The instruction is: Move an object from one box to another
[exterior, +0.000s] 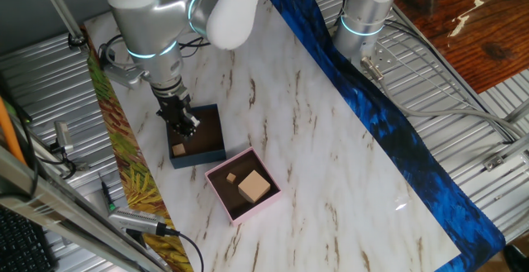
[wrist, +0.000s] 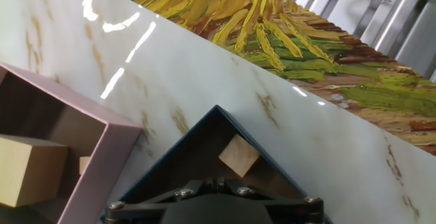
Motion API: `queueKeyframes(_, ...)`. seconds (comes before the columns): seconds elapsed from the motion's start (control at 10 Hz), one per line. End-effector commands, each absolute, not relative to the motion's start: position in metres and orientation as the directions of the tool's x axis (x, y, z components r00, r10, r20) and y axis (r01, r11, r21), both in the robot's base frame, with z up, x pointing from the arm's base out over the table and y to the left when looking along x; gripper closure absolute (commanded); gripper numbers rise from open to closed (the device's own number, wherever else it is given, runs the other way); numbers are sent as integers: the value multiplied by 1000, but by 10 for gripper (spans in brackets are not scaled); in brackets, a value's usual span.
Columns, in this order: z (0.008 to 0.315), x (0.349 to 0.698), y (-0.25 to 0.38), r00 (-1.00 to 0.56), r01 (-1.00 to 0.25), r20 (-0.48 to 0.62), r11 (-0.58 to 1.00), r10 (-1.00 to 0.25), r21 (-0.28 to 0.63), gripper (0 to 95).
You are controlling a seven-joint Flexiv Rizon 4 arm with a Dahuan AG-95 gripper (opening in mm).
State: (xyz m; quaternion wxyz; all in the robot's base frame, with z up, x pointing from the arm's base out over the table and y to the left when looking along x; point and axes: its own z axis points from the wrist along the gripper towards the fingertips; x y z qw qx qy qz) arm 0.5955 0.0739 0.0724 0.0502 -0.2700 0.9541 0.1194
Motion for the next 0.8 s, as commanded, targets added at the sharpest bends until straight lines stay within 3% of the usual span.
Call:
queueKeyframes(0.1,73,596,73,-851,-524,-152,830,-503,192,950)
queueKeyframes(0.8,73,596,73,-834,-550,-144,817,-532,173,950)
